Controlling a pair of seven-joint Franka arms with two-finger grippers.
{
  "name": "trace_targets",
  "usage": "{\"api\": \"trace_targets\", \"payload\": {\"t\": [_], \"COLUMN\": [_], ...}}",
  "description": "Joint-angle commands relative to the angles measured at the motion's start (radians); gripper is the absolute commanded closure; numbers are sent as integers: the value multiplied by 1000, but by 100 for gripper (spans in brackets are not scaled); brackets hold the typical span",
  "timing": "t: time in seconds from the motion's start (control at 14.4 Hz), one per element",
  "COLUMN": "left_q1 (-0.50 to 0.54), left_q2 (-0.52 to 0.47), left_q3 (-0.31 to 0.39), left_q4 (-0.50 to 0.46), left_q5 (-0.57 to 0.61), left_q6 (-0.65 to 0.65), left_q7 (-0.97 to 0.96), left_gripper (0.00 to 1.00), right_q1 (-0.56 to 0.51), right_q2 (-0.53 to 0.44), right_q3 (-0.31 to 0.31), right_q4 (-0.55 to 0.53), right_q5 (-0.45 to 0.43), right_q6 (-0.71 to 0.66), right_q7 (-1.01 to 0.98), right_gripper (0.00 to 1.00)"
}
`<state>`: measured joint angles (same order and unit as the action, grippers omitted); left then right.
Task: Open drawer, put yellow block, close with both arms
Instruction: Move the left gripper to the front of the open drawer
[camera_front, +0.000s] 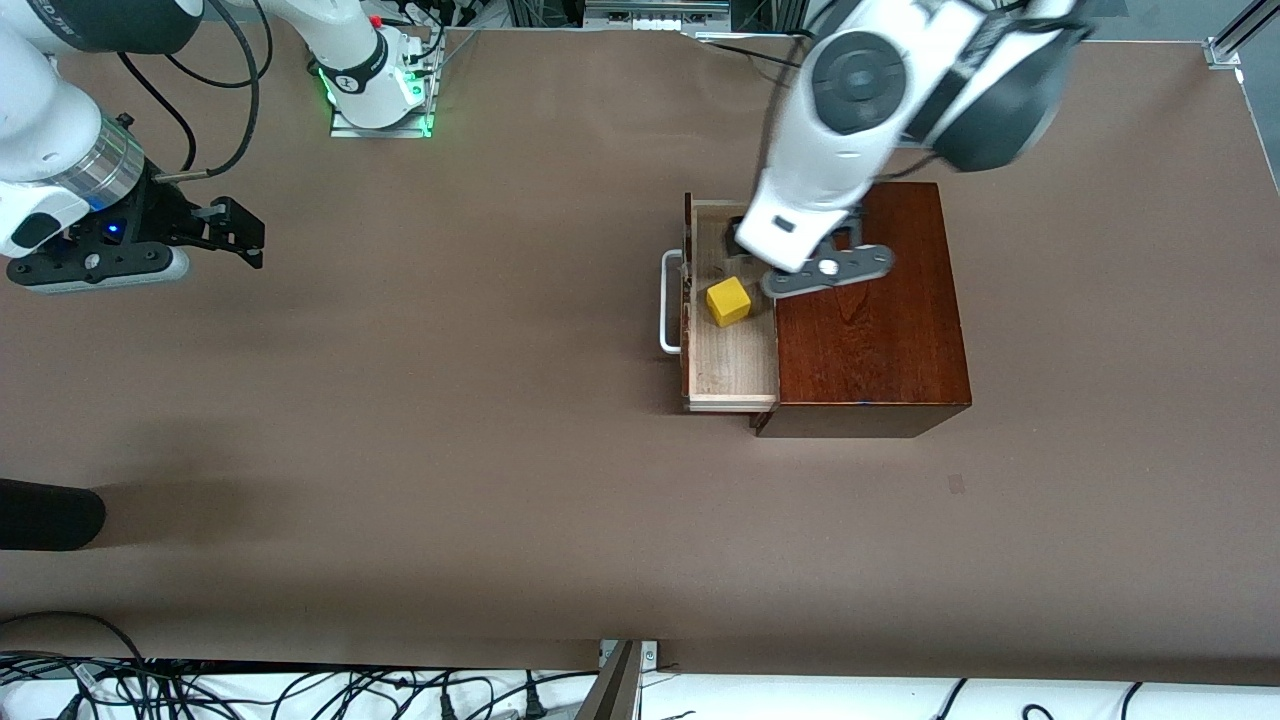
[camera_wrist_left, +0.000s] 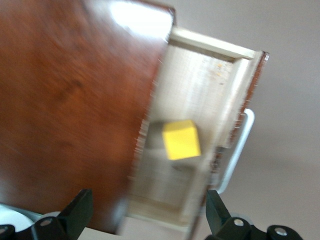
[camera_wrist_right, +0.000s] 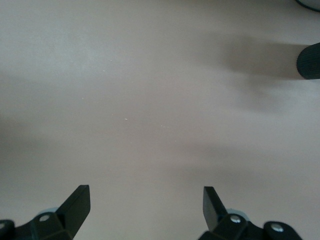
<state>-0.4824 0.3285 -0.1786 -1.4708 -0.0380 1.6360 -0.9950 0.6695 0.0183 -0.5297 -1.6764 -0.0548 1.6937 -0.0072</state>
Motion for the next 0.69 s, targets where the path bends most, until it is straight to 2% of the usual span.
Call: {"api": "trace_targets", "payload": {"t": [0.0, 0.21, 0.35, 0.42, 0.49, 0.62], "left_q1": [-80, -134, -177, -194, -200, -203], "left_q2": [90, 197, 245, 268, 286, 300], "left_q3": [5, -31, -32, -32, -33, -35], "left_q4": [69, 145, 152, 155, 155, 155], "left_q5": [-23, -25, -23, -23, -22, -17], "left_q6": [45, 99, 165, 186, 195, 200], "left_q7": [-238, -512, -653, -713, -738, -737], "left_gripper": [0, 0, 0, 10, 36, 100], "right_q1": [-5, -14, -19, -27, -28, -48], "right_q2": [18, 38, 43, 45, 58, 65], "right_q3": [-10, -19, -21, -19, -18, 10], "right_q4": [-9, -8, -8, -8, -9, -14], "right_q5": [0, -2, -3, -3, 10, 10], "right_q6": [15, 49, 49, 46, 49, 44], "right_q7": [-2, -16, -17, -19, -14, -13], "right_gripper": [0, 0, 0, 0, 0, 0]}}
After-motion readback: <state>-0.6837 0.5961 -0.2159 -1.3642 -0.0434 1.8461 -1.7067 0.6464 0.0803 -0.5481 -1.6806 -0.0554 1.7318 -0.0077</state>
